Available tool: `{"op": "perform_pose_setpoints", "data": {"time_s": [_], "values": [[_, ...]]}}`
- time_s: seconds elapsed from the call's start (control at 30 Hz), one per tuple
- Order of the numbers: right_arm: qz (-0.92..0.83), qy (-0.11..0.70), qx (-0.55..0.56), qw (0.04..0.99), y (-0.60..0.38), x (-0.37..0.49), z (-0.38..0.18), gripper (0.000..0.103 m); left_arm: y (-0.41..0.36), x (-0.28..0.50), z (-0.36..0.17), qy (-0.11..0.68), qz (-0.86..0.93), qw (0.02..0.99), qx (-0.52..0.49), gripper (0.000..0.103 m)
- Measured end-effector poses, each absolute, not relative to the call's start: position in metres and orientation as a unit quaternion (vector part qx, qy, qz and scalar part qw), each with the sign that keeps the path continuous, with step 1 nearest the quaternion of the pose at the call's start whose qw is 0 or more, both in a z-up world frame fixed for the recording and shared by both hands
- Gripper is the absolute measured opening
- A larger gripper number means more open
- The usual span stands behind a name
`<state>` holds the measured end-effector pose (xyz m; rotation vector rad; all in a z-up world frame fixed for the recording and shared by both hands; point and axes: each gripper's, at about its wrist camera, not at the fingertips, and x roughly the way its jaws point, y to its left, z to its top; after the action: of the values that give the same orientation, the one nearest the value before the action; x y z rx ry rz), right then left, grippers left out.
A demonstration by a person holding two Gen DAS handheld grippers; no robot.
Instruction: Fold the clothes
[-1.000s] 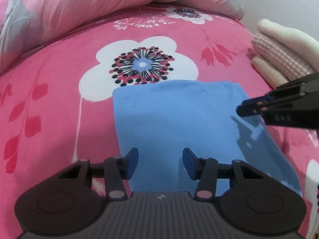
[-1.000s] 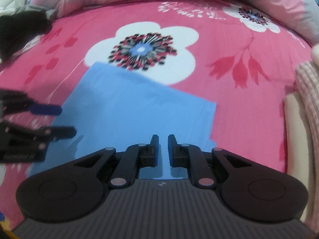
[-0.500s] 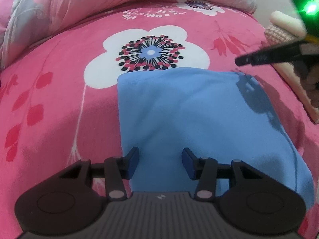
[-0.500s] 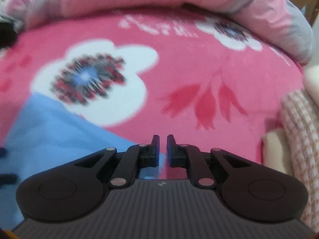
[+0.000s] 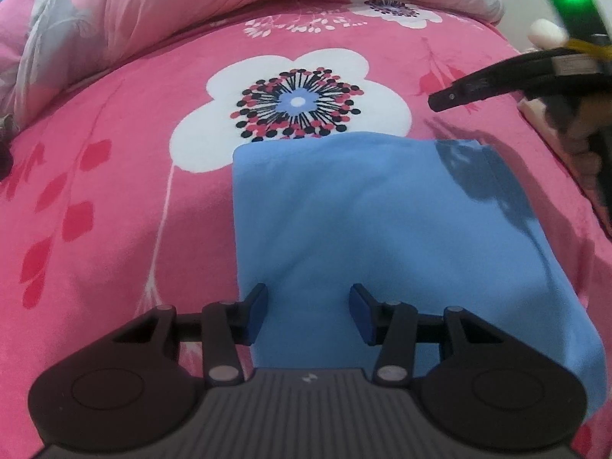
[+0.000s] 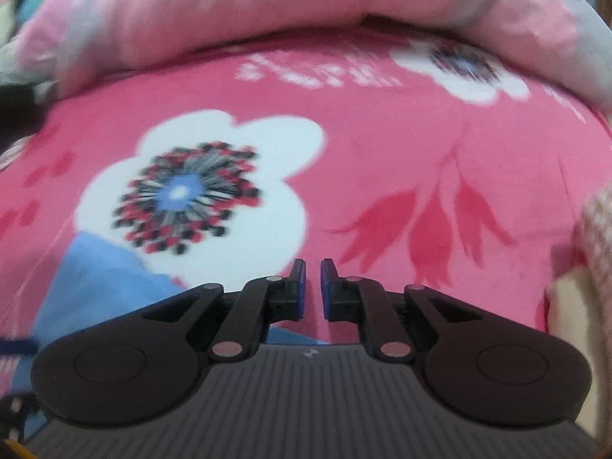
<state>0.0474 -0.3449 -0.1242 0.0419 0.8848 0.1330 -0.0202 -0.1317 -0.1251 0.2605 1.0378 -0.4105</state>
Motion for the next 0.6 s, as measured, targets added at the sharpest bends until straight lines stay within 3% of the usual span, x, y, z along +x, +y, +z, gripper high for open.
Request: {"op": "perform_pose_setpoints", "data": {"time_s": [0.23, 0.37, 0.43, 0.6], "values": [[0.235, 0.447, 0.021, 0.863, -0.297, 0.037, -0.136, 0.006, -0.13, -0.027, -0.123, 0.49, -0.186, 0.842, 0.131, 0.049], [0.165, 0.425, 0.043, 0.889, -0.298, 0.058, -0.14, 0.0, -0.129, -0.04, -0.124, 0.492, -0.179, 0.842, 0.13, 0.049], [0.13, 0.413, 0.055, 0.9, -0.298, 0.068, -0.141, 0.007, -0.128, -0.044, -0.122, 0.493, -0.173, 0.844, 0.121, 0.049], [0.158, 0.411, 0.05, 0.896, -0.293, 0.055, -0.121, 0.007, -0.125, -0.047, -0.119, 0.504, -0.156, 0.843, 0.104, 0.049]]}}
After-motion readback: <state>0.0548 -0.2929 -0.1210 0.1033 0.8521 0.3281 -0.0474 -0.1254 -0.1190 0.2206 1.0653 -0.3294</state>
